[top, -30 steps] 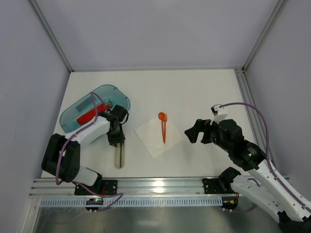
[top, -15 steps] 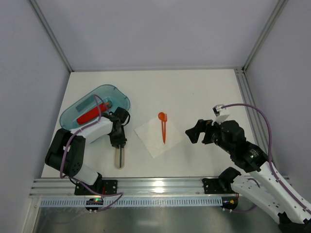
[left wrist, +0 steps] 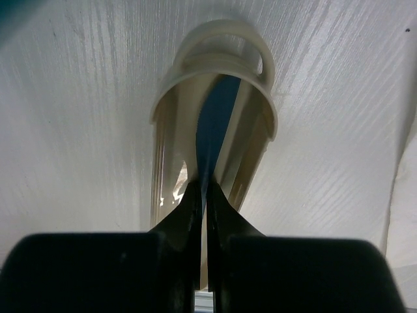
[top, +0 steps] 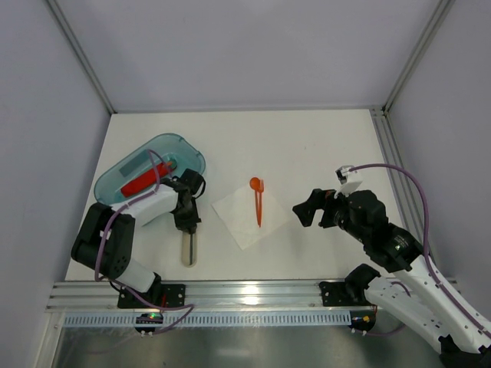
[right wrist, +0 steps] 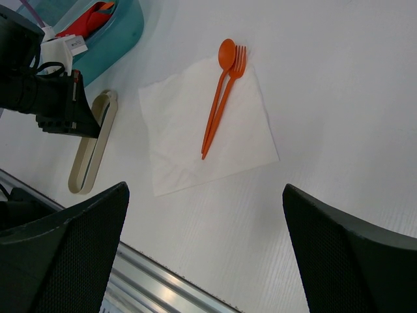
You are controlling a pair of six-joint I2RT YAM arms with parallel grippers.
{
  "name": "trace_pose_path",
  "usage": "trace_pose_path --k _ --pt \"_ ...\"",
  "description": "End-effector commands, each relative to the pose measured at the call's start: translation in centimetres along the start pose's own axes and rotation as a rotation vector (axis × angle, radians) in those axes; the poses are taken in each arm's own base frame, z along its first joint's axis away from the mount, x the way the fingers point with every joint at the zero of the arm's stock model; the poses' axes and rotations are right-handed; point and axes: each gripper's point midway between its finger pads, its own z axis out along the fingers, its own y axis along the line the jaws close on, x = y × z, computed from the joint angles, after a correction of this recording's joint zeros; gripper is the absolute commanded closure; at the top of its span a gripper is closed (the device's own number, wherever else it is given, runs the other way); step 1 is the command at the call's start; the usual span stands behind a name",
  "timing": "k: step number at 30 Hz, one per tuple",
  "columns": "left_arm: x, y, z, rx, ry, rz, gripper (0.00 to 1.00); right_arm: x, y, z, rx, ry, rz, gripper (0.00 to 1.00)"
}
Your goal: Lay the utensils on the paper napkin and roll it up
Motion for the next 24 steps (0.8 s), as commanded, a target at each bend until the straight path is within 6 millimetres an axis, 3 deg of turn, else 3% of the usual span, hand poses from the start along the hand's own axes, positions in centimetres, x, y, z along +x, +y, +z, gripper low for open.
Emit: trace_pose_path --k 1,9,15,19,20,24 --pt "-0.1 0.2 -0.1 -0.004 -0.003 -0.008 1.00 -0.6 0.5 -0.1 -0.014 -0.012 0.019 0.00" --pt "-3.1 -0.6 -5.3 0.033 -0.114 -0.008 1.00 -0.6 0.6 -0.1 -0.013 -0.010 0.030 0.01" --pt "-4.2 -1.2 -9.0 0.091 -0.175 -0.009 1.00 -0.7 0.4 0.0 -0.005 -0.011 0.033 0.00" --pt "-5.7 -4.5 -11.4 0.236 -0.216 -0.003 1.00 -0.7 0.4 0.3 -0.003 -0.011 0.034 0.00" --pt "-6.6 -5.9 -12.5 0.288 -0.242 -0.005 1.00 -0.8 0.5 0.3 -0.006 -0.013 0.036 0.00" --pt "-8.5 -10.8 -13.8 0.399 -0.260 0.036 1.00 -0.7 0.5 0.7 -0.003 -0.004 0.034 0.00"
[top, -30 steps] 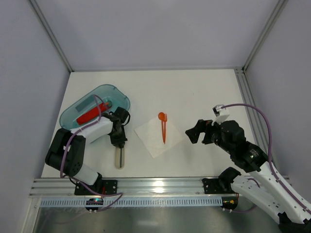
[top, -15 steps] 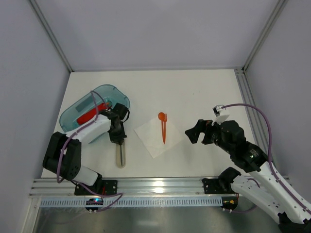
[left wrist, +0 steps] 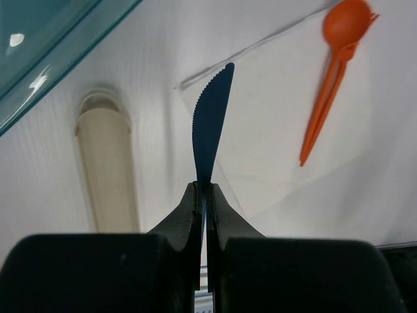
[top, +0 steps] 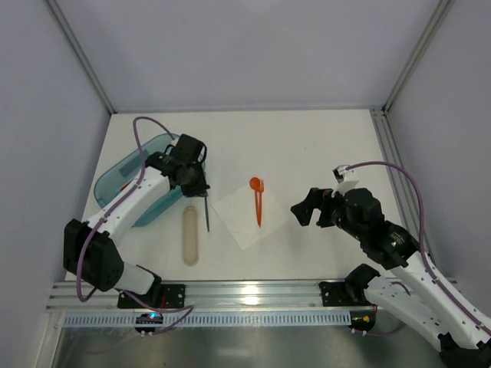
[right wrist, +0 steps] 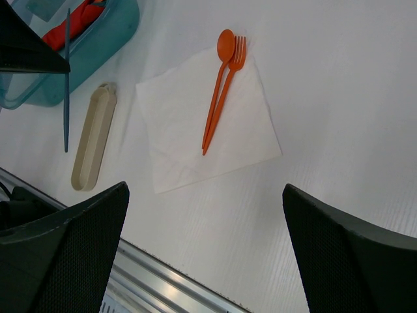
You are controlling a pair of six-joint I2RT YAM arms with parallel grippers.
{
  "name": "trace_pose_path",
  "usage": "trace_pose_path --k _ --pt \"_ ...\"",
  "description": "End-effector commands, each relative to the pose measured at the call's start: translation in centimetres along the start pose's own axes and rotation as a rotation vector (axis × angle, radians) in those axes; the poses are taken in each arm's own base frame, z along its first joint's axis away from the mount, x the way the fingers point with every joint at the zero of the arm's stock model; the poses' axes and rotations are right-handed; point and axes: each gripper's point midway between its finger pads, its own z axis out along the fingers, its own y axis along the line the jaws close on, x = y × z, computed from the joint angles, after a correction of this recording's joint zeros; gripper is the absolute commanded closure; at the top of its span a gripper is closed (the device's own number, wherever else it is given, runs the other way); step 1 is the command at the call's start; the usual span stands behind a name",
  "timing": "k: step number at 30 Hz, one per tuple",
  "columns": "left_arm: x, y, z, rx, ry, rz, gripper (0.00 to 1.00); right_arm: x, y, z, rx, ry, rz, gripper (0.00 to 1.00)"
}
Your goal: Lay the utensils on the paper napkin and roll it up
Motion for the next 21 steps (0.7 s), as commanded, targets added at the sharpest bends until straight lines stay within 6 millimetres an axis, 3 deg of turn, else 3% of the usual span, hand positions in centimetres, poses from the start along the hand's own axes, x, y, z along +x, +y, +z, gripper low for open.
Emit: trace_pose_path --k 1,3,4,7,8,10,11,14,21 --pt "-1.8 -6.0 0.7 0.150 -0.013 0.035 1.00 -1.2 0.5 0.2 -0.008 -0.033 0.010 0.00" --pt "-3.2 -8.8 1.1 0.204 -0.033 0.041 1.00 -1.1 0.5 0.4 -0.004 -0.027 0.005 0.00" --pt "-2.8 -9.5 3.0 0.192 0.001 0.046 1.00 -1.1 0.4 0.6 0.000 -0.024 0.006 0.00" --pt "-3.2 -13.4 4.2 0.267 0.020 0.072 1.00 -0.9 0.1 1.1 0.020 -0.012 -0.003 0.00" --pt "-2.4 -14.0 5.9 0.255 0.056 0.085 1.00 -1.0 0.0 1.2 0.025 -0.010 -0.004 0.00" --pt "-2.7 -15.5 6.7 0.268 0.063 0.099 1.00 -0.9 -0.1 1.5 0.039 0.001 -0.006 0.00" --pt "-2.2 -15.6 8.3 0.253 0.092 0.101 1.00 -1.1 0.1 1.5 0.034 -0.001 -0.005 0.00" --pt "-2.2 -16.7 9.2 0.272 0.107 0.104 1.00 -1.3 0.1 1.9 0.038 0.004 -0.009 0.00" --pt "-1.5 -16.4 11.6 0.247 0.139 0.100 1.00 -1.3 0.1 2.7 0.048 0.015 -0.011 0.00"
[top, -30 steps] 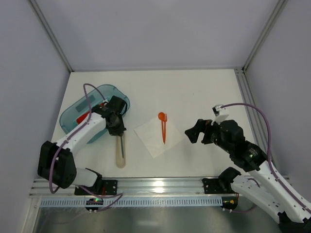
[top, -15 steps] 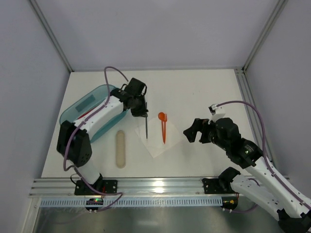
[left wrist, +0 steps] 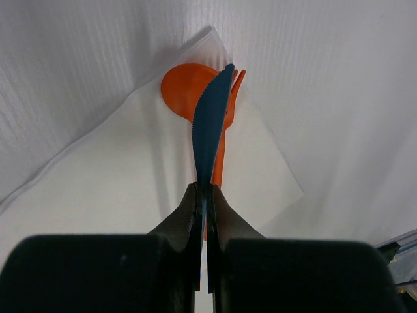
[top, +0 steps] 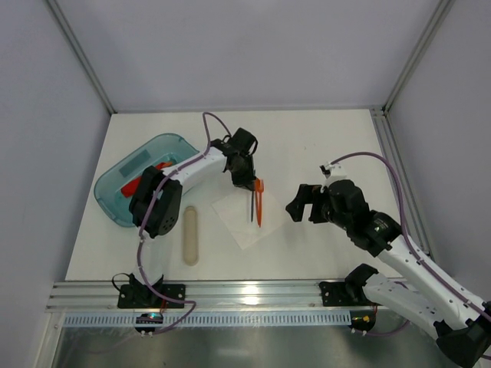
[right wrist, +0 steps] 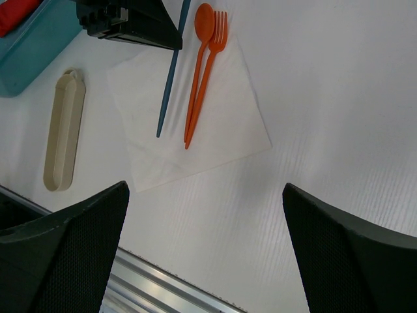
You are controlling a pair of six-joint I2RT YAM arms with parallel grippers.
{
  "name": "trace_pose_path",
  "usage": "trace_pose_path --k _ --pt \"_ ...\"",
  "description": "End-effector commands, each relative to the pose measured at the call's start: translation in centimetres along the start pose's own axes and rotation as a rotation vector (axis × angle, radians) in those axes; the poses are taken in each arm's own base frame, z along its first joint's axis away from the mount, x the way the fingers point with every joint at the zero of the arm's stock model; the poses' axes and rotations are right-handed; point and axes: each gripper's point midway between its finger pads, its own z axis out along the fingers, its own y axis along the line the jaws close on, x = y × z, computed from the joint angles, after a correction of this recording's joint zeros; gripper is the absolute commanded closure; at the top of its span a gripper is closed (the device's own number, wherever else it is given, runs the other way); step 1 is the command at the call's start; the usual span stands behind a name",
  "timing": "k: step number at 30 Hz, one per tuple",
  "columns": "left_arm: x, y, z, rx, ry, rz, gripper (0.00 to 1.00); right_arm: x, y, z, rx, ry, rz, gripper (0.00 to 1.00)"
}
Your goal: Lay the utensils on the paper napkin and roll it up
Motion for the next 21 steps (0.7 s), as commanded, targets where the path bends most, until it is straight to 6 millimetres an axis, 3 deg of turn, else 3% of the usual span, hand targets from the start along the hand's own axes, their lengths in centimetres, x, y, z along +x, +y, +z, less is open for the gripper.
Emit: trace_pose_path --k 1,16,21 --pt "-1.6 -1.9 -0.4 0.067 -0.037 0.000 1.00 -2.6 1.1 -0.3 -0.023 -0.076 -0.002 0.00" --pt "-0.1 0.2 2.5 0.009 0.001 -0.007 1.00 -2.3 0.5 -0.1 0.001 -0.072 -0.006 0.00" --pt "0.3 0.1 2.7 0.028 0.008 -0.005 0.93 -2.2 0.5 0.0 0.005 -0.063 -0.001 0.00"
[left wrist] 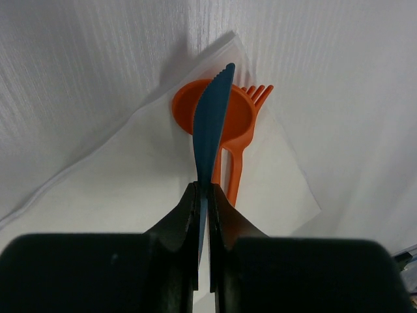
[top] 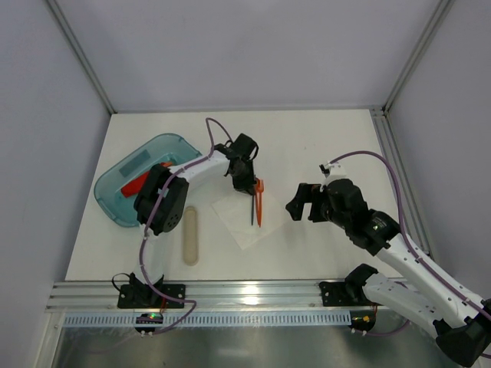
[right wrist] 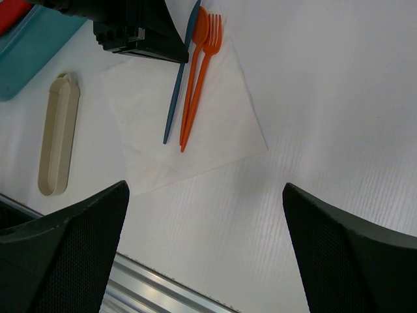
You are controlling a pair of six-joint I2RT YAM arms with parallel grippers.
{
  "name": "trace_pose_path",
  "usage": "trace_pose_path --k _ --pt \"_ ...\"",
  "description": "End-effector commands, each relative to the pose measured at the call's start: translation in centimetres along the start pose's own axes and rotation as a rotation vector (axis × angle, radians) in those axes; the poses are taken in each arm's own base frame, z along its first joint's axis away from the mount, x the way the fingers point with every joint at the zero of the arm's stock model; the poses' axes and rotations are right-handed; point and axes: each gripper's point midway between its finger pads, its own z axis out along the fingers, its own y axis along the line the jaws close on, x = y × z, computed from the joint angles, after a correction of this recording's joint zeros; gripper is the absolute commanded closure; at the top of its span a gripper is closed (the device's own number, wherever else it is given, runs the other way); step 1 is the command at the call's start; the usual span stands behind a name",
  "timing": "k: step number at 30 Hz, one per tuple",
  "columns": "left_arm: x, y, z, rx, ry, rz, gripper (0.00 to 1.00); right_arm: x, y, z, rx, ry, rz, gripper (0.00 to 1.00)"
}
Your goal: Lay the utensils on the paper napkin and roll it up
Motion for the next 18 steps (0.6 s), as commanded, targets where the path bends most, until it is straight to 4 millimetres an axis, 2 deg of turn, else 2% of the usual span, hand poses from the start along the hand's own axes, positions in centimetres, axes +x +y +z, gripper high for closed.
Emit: trace_pose_path --k 1,4,5,8,11,13,15,17,18 --pt "-0.1 -0.9 0.2 0.040 -0.013 0.011 0.92 -1.9 0.7 -0.3 -0.016 -0.058 0.003 0.00" --pt "0.1 -0.9 0.2 0.031 -0.012 0.014 0.86 -1.8 0.7 -0.2 -0.015 -0.053 0.011 0.00" --pt "0.2 -0.9 0.2 0.029 -0.012 0.014 0.81 -1.9 0.8 -0.2 -0.016 -0.053 0.014 0.00" --pt "-0.1 -1.1 -0.2 0.035 -0.024 0.014 0.73 -1.7 0.7 -0.1 -0.011 -0.043 0.018 0.00" --pt "-0.3 -1.6 -0.9 0.054 -0.032 0.018 0.72 -1.3 0.9 0.1 -0.025 -0.026 0.011 0.00" --pt "-0.6 -2.3 -1.8 0.079 -0.040 0.027 0.72 -1.1 1.4 0.6 -0.050 -0.008 -0.004 0.00" --pt "-1.2 -3.1 -3.3 0.102 -0.063 0.041 0.71 -0.9 2.8 1.0 -0.132 0.012 -0.052 0.02" --pt "-2.0 -3.9 -5.7 0.123 -0.107 0.068 0.70 0.2 3.4 2.0 -0.185 0.044 -0.099 0.05" --pt "-2.3 -3.8 -6.5 0.126 -0.124 0.070 0.70 -0.3 3.6 2.6 -0.203 0.014 -0.150 0.06"
